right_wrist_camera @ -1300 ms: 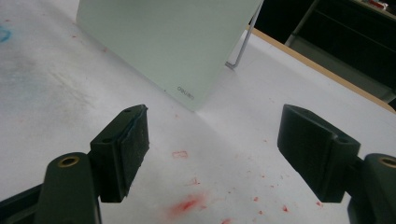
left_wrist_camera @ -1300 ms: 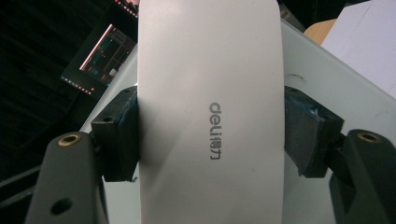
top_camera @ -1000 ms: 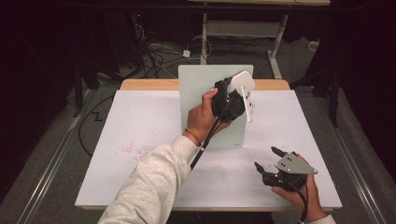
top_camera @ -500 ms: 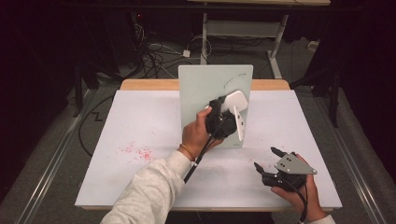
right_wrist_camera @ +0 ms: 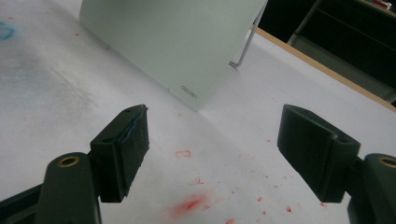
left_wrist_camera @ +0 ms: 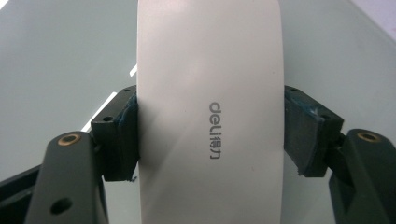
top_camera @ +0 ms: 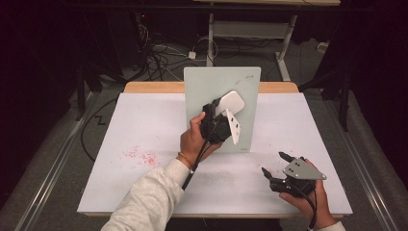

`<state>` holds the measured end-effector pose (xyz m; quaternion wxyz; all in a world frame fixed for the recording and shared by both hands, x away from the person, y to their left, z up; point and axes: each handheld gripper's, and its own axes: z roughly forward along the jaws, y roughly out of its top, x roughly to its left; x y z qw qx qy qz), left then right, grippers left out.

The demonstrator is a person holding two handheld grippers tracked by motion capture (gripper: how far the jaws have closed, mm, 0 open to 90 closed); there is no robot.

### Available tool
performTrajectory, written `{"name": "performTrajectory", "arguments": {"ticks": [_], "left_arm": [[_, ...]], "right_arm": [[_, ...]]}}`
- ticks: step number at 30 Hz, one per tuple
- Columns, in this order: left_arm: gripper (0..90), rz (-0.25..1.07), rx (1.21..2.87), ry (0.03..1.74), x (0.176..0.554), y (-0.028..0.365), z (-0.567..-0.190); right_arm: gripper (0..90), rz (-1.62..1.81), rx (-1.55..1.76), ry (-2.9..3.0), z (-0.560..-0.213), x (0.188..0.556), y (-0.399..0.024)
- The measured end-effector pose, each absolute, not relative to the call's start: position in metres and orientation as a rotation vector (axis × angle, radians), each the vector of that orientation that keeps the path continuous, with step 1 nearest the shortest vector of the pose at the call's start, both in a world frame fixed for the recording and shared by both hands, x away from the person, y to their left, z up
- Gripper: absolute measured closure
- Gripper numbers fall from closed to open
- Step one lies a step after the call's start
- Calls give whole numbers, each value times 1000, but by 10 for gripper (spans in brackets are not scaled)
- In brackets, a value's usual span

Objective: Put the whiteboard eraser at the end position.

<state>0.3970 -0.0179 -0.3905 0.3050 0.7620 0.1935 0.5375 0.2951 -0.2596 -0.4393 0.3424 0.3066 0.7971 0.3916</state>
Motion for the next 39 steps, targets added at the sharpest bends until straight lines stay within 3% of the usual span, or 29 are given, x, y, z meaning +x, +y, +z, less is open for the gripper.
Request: {"name": "performTrajectory", "arguments": {"ticks": [10,16,24,29,36,39], "left_arm": [[289,1332,1991,545,412,-34,-347],[289,1358,1988,544,420,-53,-328],[289,1365,2041,471,415,-80,-342],[289,1325,2020,486,413,-70,-351],[289,1321,1988,537,420,-45,-328],[289,1347,2003,551,417,-51,-334]], "right_arm": [[257,1013,793,2078,-439,295,-260],[257,1016,798,2071,-439,295,-261],[257,1021,793,2073,-439,295,-262],[257,1023,796,2071,-439,295,-262],[257,1018,787,2074,-438,294,-260],[257,1018,787,2073,-439,295,-261]]}}
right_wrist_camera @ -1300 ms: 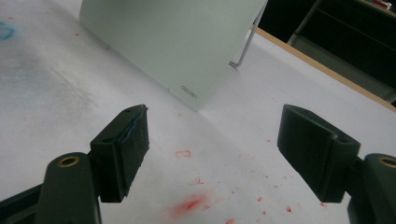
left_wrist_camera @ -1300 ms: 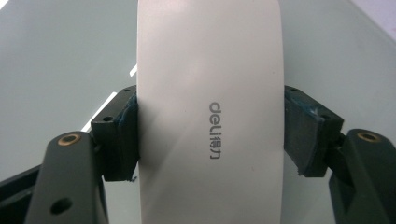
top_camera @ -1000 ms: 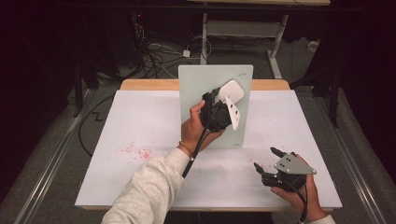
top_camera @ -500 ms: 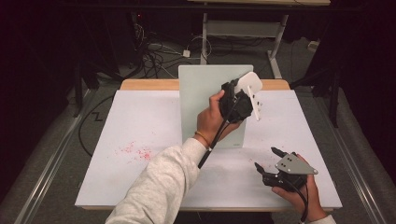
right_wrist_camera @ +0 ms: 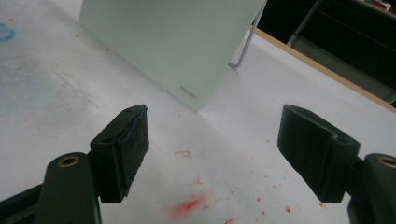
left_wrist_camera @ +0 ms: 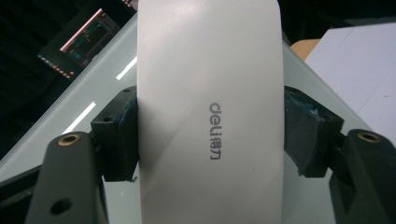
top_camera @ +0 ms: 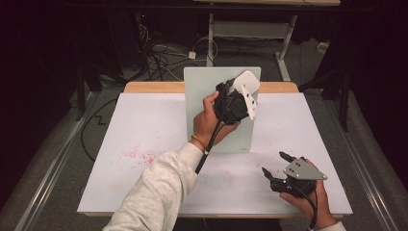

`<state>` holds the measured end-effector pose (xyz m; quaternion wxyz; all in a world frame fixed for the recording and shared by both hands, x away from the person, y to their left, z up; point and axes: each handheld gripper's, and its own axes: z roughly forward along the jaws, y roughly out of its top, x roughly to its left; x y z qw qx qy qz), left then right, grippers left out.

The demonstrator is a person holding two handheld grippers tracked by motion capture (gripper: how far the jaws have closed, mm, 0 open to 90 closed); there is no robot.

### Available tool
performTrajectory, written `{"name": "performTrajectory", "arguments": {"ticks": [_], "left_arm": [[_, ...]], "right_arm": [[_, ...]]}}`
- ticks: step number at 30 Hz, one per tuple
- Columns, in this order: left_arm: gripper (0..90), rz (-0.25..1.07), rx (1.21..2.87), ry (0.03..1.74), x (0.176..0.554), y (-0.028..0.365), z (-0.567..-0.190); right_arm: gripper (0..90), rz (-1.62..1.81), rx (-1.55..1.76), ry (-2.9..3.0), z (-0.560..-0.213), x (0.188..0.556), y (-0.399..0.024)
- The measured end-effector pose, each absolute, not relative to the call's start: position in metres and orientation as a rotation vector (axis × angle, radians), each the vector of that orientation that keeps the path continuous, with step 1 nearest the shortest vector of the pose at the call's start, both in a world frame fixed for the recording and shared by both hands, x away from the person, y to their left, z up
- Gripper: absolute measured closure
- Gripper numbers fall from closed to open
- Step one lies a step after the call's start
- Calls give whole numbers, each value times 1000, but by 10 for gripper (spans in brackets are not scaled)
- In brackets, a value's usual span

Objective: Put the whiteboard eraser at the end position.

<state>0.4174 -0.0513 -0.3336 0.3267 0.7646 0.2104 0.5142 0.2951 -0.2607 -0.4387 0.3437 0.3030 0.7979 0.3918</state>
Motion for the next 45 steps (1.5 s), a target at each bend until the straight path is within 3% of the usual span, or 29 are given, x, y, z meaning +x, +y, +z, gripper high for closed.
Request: {"name": "performTrajectory", "arguments": {"ticks": [7,15,20,31,32,38,45], "left_arm": [[289,1371,2041,465,409,-76,-364],[289,1306,2011,552,420,-63,-325],[289,1329,1981,574,424,-59,-316],[289,1339,2057,468,408,-73,-367],[289,1351,2128,451,405,-70,-367],[289,1177,2183,400,393,-56,-386],[289,1034,2199,311,355,-18,-395]], "right_arm": [[257,1020,789,2075,-439,294,-261],[257,1014,791,2078,-440,295,-260],[257,1018,786,2075,-439,295,-261],[257,1016,788,2076,-439,294,-259],[257,1016,788,2077,-439,294,-260],[257,1021,785,2074,-439,294,-259],[257,1024,788,2069,-439,294,-260]]}}
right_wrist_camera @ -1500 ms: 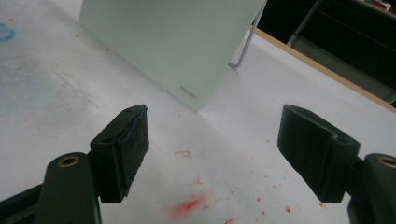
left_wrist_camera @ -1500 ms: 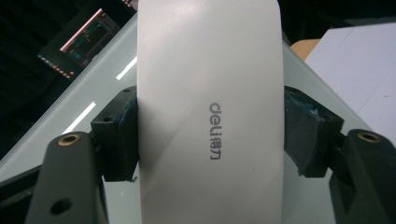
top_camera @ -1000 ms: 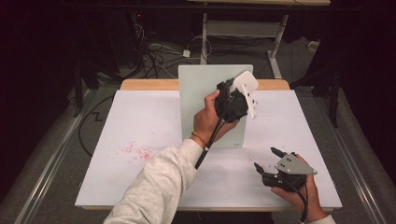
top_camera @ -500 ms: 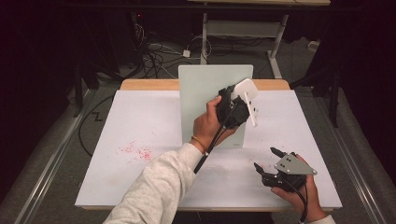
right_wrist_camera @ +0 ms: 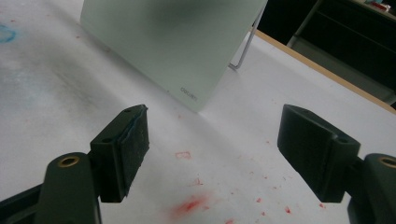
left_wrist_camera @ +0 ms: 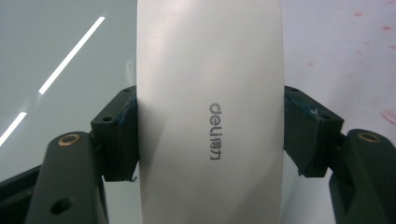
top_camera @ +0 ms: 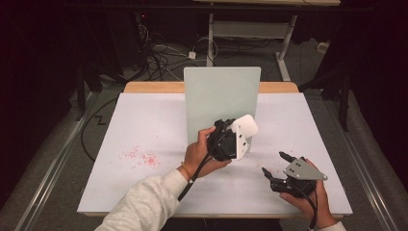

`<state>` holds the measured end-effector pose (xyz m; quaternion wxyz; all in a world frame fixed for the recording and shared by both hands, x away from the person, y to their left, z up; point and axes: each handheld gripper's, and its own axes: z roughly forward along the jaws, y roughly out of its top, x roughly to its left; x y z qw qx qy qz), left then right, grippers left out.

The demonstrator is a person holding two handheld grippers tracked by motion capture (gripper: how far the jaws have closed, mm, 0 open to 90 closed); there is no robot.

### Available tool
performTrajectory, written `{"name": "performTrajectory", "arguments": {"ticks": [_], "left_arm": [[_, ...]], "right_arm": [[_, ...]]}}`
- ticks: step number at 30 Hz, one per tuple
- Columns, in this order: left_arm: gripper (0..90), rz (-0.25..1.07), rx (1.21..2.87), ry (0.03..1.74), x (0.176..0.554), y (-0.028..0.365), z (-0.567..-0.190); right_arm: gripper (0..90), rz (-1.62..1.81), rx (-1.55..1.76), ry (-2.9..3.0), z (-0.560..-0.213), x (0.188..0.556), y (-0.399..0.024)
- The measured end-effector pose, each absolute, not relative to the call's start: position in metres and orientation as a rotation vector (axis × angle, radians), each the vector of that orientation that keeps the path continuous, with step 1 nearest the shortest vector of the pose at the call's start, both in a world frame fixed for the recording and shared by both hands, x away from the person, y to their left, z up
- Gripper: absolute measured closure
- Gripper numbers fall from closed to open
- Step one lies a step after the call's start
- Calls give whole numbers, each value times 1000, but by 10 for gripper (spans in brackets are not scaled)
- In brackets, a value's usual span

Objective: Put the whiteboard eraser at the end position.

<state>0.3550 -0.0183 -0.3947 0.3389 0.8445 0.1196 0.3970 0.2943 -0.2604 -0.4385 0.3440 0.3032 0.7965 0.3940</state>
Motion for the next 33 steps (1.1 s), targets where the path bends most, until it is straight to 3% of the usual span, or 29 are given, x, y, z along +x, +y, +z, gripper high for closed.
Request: {"name": "performTrajectory", "arguments": {"ticks": [14,33], "left_arm": [[289,756,2304,289,321,48,-407],[288,405,2504,89,311,47,-432]], "right_arm": [[257,1014,784,2077,-439,294,-257],[257,1010,786,2085,-440,296,-255]]}}
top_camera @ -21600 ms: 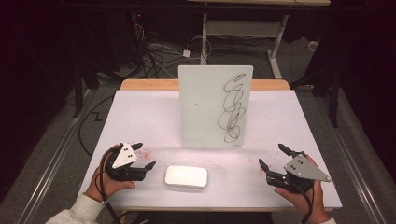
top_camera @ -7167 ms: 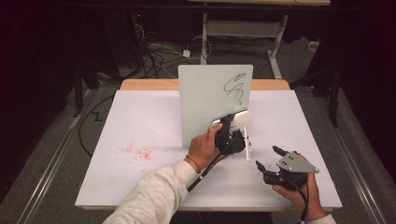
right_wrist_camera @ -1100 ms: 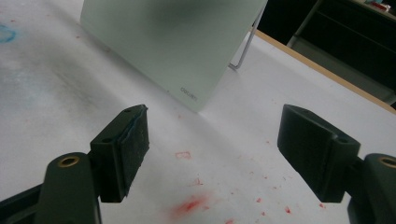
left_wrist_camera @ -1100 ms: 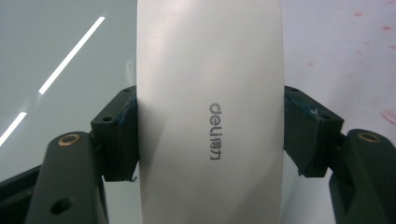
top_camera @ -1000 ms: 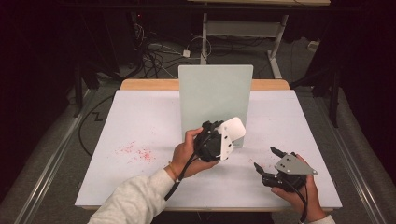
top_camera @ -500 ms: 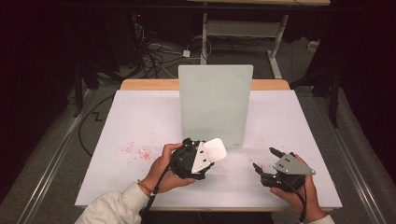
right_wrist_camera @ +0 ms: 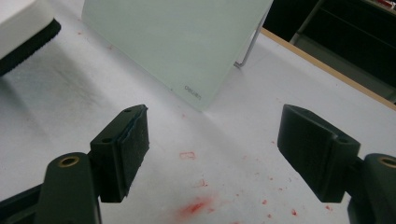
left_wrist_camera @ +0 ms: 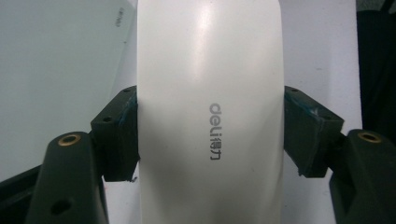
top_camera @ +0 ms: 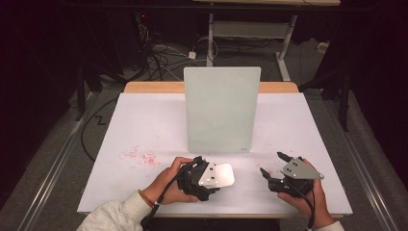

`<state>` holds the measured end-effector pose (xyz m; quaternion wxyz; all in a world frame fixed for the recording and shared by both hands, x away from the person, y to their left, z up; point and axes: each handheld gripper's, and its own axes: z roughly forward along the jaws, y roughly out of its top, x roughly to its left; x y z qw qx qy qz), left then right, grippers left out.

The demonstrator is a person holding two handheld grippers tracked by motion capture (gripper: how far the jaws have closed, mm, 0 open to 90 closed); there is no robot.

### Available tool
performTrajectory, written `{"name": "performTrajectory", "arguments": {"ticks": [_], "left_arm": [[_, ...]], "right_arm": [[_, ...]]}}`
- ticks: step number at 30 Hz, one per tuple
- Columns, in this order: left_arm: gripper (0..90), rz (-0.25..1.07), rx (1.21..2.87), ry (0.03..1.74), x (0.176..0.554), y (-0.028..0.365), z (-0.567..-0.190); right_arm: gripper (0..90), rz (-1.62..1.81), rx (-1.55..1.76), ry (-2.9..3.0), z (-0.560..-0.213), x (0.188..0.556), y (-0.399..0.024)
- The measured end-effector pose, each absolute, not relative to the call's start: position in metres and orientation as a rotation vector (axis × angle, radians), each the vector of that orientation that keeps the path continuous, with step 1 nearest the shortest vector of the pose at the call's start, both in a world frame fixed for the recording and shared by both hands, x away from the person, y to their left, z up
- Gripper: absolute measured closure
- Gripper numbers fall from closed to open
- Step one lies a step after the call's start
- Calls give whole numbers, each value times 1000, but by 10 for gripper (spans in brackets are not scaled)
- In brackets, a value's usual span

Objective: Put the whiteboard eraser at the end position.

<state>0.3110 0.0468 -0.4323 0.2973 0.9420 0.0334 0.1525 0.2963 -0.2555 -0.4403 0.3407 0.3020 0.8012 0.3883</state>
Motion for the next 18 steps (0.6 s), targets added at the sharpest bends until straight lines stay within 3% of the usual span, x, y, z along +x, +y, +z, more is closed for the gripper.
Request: {"name": "performTrajectory", "arguments": {"ticks": [7,14,18], "left_arm": [[288,317,2550,7,316,29,-440],[283,311,2544,22,321,17,-449],[185,323,2472,54,321,21,-445]], "right_arm": [[257,1007,785,2091,-441,297,-255],[257,1005,782,2097,-442,298,-255],[257,1005,782,2099,-443,297,-255]]}}
